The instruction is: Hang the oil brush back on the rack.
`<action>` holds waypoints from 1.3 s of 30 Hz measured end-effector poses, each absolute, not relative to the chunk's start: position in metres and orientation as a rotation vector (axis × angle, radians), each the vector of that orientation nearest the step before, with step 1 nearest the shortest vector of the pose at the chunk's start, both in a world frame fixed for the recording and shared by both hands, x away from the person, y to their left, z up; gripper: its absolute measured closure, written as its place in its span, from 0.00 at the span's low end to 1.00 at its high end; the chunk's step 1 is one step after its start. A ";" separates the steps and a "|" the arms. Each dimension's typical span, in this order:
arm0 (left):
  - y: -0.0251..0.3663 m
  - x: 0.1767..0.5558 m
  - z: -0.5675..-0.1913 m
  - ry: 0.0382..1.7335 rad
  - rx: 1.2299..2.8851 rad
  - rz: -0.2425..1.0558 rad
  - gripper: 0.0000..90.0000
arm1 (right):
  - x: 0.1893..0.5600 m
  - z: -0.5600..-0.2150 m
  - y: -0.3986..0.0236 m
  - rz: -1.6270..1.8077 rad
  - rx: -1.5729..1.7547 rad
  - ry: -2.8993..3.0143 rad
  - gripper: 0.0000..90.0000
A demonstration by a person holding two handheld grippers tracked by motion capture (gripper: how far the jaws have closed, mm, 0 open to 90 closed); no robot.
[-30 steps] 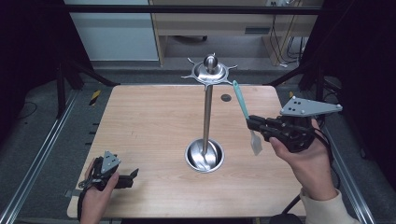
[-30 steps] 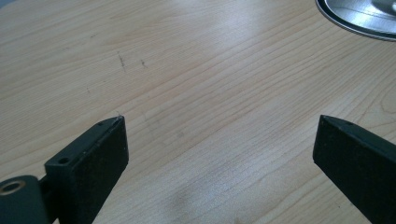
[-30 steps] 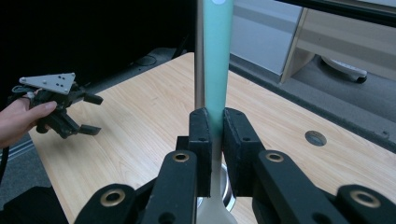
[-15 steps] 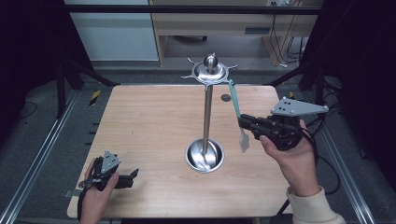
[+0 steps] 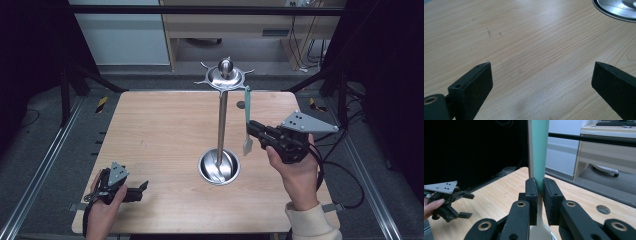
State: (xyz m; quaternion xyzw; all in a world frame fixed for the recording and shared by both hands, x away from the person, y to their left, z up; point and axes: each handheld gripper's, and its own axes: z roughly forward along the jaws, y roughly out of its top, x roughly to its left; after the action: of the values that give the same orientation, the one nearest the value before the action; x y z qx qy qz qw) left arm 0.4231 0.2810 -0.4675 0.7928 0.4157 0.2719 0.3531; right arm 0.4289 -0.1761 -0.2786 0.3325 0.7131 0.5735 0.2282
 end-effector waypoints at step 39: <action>0.281 0.424 -0.468 1.077 2.055 0.696 0.03 | 0.431 -0.246 -0.199 1.318 0.997 1.903 0.61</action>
State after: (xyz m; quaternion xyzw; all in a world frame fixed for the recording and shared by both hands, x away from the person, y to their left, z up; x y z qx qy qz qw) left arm 0.4236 0.2808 -0.4679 0.7940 0.4161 0.2690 0.3522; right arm 0.4309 -0.1993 -0.2464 0.3767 0.7190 0.4979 0.3054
